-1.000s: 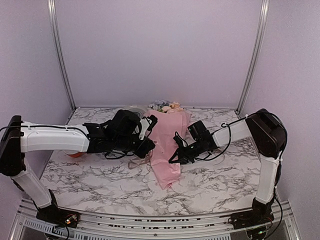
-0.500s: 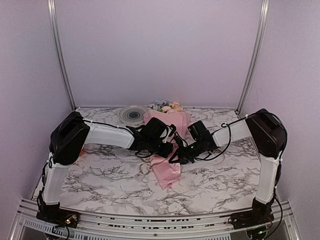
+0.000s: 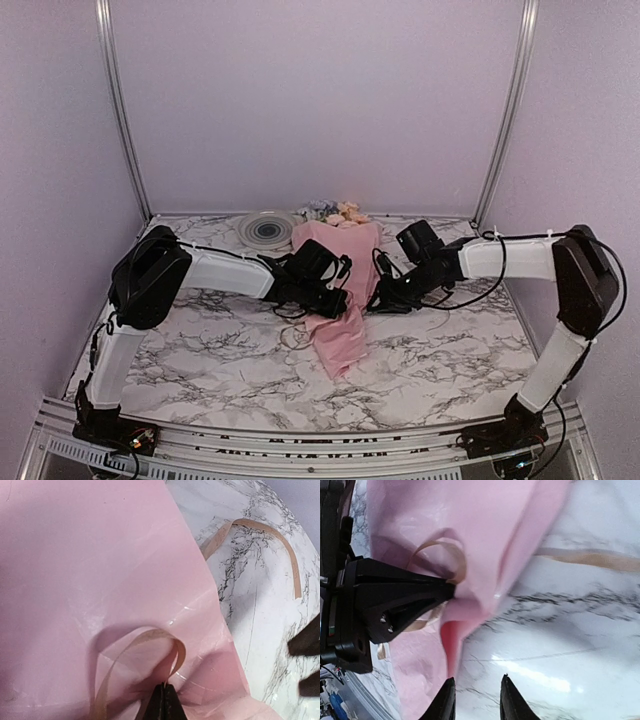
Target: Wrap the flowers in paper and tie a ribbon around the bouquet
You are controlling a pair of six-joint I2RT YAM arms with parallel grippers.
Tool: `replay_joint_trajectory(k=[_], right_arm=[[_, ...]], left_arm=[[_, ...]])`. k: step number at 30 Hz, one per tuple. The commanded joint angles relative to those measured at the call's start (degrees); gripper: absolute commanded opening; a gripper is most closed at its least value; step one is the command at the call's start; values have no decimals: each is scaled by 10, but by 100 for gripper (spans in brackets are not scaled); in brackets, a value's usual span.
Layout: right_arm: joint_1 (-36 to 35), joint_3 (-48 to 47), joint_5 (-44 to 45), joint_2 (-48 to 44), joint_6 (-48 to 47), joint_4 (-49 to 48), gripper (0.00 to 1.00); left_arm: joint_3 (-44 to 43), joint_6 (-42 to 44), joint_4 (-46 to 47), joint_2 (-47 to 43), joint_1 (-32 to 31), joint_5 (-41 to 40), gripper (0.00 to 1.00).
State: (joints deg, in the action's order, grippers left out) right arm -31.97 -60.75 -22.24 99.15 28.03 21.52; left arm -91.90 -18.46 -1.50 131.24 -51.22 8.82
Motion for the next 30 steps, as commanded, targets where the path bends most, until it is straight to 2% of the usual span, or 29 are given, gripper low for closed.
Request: replay_joint_trajectory(k=[1,2,4,5,8,12,14,16,19,20,26,28,30], right_arm=[[89,4,177,-64,-47,153,32],[112,13,201,-76,-52,159,36],[148,13,269,-82,-68,181,53],[163,7,284,-74,-73,194,57],[191,-9,284,-36,-95,207,62],[203,-12,245,4,-114,195,62],[203,-9,206,19,-122,178,57],[203,-15,210,37,-124,178,45],[207,-21,239,28,-129,185,7],[214,-22,251,12,-129,187,0],[319,-54,255,-147,-130,182,0],[327,-73,251,-195,-138,175,0],[327,-80,194,-235,-151,153,0]], left_arm=[[3,1,-32,12,1,15,0],[4,3,-32,12,1,15,0],[5,5,-32,11,1,14,0],[5,5,-30,11,1,14,0],[4,8,-28,10,1,18,0],[4,10,-29,6,1,19,0],[6,10,-28,4,1,18,0],[6,10,-28,4,1,18,0],[5,13,-28,3,1,19,0],[5,15,-29,2,1,18,0],[5,22,-29,-3,1,10,0],[5,24,-30,-3,1,10,0],[5,25,-30,-3,1,8,0]])
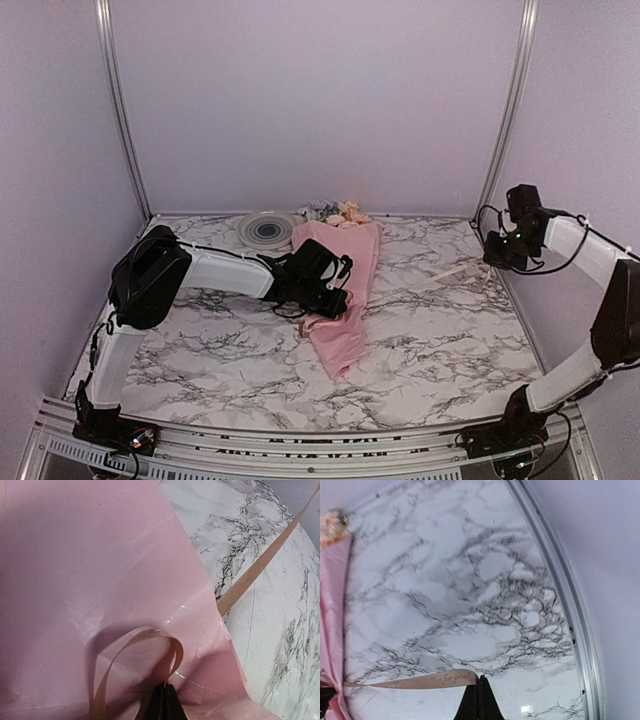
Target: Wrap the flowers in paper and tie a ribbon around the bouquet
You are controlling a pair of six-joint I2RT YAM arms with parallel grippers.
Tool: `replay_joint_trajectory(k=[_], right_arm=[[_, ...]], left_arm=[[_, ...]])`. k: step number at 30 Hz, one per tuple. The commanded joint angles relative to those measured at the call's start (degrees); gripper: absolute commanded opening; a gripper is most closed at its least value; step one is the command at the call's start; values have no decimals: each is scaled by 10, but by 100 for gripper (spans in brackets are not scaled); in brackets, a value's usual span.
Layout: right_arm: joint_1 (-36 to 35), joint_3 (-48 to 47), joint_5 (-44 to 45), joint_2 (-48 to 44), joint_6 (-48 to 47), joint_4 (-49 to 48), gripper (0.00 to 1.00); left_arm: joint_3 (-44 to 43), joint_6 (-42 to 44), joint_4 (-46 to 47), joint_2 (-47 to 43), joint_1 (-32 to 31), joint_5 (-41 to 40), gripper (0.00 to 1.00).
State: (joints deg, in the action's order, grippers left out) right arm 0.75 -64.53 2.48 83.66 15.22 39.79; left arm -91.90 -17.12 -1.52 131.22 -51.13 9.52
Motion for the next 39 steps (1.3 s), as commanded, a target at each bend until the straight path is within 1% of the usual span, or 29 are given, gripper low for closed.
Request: replay_joint_trajectory(k=[1,3,4,6,8,11,14,16,19,21,24,27,30,31,34,36,37,39], right_arm=[[-2,-47,-99,-95,-31,-43,0],[-20,-57,-182,-126,-46,-66,0],[-45,-64,-209,-136,-53,-77,0],[-113,-82,-262,-143,-79,-89,0],[-191,-94,-357,-136,-97,-113,0],[-327,-90,-418,-118,-113,-171,0],[-408,-94,-476,-83,-124,-209,0],[-448,-99,-511,-56,-140,-218,0],[-484,-119,-542,-26,-176,-197,0],[-508,-114,-556,-16,-179,-212,0],[-515,-96,-556,6,-156,-255,0],[-528,-97,-532,42,-154,-277,0],[-552,-113,-500,84,-182,-274,1],[-560,-118,-480,97,-193,-267,4],[-567,-125,-431,136,-211,-246,29],[-567,-120,-420,144,-212,-244,50],[-567,-117,-416,145,-210,-246,56],[-567,-114,-418,140,-213,-242,62]], left_arm=[[6,12,-30,-3,1,1,0],[7,15,-30,-4,1,1,0],[7,16,-30,-4,1,1,0],[6,17,-28,-4,2,4,0],[5,15,-25,-2,5,10,0],[8,12,-21,-5,11,12,0],[17,13,-11,-12,14,15,0],[25,14,-3,-17,17,18,0],[38,11,16,-20,23,34,0],[42,9,26,-19,27,43,0],[49,7,44,-18,31,60,0],[53,9,56,-15,32,70,0],[56,10,62,-14,32,80,0],[60,12,65,-15,32,82,0],[68,16,72,-21,32,81,0],[70,22,71,-23,32,77,0],[71,24,70,-23,32,77,0],[73,27,70,-23,32,75,0]])
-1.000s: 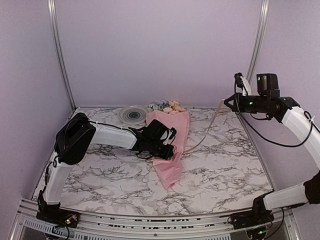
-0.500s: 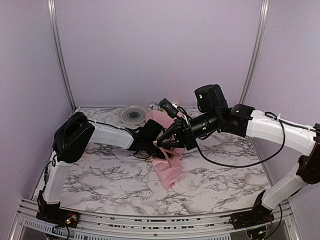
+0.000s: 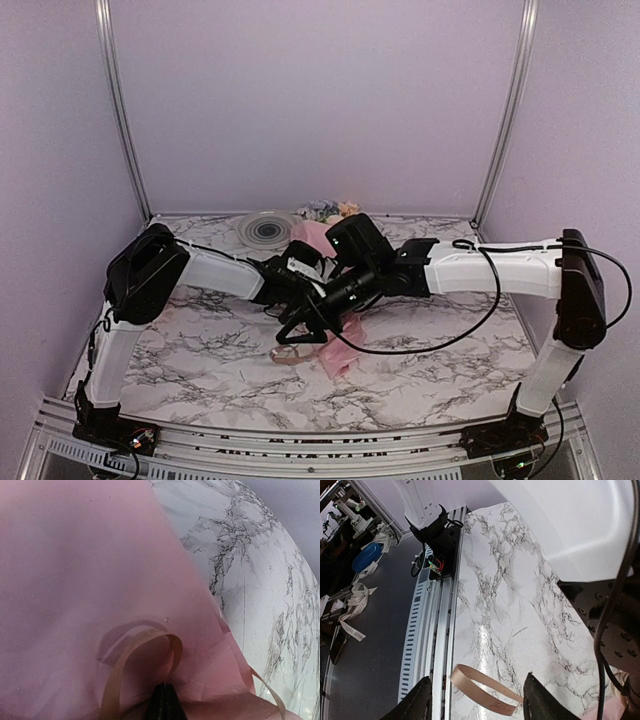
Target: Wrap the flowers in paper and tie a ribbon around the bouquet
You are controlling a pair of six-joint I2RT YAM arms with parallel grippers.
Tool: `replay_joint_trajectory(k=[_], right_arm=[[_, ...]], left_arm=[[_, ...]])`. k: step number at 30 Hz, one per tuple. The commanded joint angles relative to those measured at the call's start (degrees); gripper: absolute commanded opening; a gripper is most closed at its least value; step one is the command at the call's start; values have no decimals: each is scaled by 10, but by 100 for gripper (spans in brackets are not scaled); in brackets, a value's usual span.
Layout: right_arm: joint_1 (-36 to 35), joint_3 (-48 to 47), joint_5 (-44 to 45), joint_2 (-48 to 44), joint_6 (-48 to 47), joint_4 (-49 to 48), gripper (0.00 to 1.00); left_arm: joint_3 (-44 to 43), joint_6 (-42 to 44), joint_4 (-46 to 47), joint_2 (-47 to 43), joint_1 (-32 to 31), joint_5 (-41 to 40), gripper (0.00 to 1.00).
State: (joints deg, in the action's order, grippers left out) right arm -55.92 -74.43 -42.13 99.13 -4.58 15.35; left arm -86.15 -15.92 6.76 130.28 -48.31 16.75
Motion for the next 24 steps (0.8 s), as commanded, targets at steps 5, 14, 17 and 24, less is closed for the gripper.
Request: replay_joint_trajectory(k=[5,14,17,24], right_arm=[[-1,11,37,-42,-13,-11,70],[115,134,-14,-84,105,-69,36],[134,175,26,-75,133,-71,26],[141,197,66,-1,172,-84,17]], left_arm=[[18,20,-13,-13,5,0,0],[24,20,-8,-20,5,-5,0],[29,20,-3,-22,5,-6,0],[38,13,0,-26,5,-4,0]])
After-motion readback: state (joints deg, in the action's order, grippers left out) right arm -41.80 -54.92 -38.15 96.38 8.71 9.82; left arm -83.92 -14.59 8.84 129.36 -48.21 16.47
